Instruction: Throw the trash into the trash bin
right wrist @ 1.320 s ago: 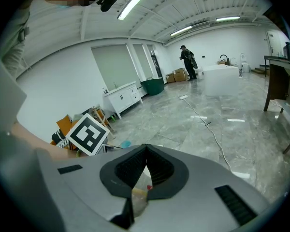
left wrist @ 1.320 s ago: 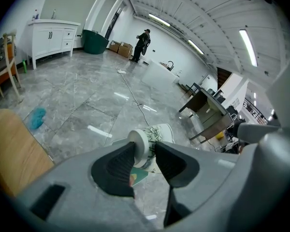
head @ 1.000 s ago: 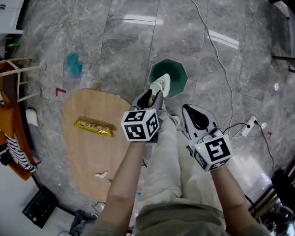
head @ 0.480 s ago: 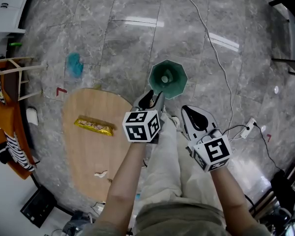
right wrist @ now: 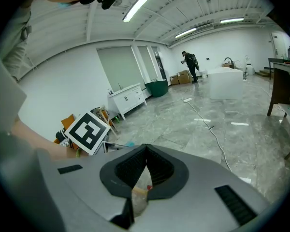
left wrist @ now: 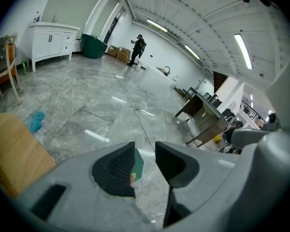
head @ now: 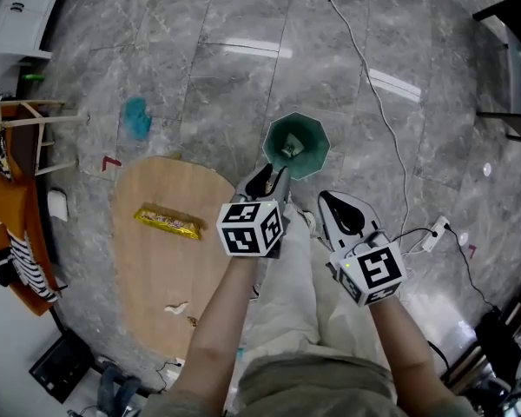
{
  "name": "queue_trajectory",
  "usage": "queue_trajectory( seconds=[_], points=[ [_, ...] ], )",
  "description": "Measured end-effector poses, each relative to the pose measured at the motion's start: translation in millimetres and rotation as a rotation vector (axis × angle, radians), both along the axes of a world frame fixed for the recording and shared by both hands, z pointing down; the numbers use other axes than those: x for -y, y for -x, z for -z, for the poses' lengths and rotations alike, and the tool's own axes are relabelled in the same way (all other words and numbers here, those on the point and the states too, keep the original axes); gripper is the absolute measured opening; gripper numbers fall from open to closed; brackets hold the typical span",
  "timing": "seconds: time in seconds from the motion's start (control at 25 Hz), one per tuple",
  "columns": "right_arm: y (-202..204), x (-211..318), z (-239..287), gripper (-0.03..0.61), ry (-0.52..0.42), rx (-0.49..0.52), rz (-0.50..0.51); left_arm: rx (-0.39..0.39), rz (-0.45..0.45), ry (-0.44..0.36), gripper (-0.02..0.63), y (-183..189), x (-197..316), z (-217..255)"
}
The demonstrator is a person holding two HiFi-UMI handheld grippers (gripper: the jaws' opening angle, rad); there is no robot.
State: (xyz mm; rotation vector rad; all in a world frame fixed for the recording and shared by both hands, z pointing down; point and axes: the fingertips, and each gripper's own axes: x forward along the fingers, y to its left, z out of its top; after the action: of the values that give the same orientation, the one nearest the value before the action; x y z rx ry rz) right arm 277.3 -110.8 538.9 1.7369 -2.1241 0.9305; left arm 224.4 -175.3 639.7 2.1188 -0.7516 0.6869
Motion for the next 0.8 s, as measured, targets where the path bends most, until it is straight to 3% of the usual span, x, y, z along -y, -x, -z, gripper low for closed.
queue_trajectory(
  seconds=[0.28,0.8],
  points=[
    [3,-5,18,0.009,-0.014,-0.007,0.001,0.011,0.043,-0.045,0.039,8,0,25],
    [8,-14,46,0.009,-0.043,-0.018,0.007,0.007,0.038,-0.07,0.011,15,-10,55]
  ],
)
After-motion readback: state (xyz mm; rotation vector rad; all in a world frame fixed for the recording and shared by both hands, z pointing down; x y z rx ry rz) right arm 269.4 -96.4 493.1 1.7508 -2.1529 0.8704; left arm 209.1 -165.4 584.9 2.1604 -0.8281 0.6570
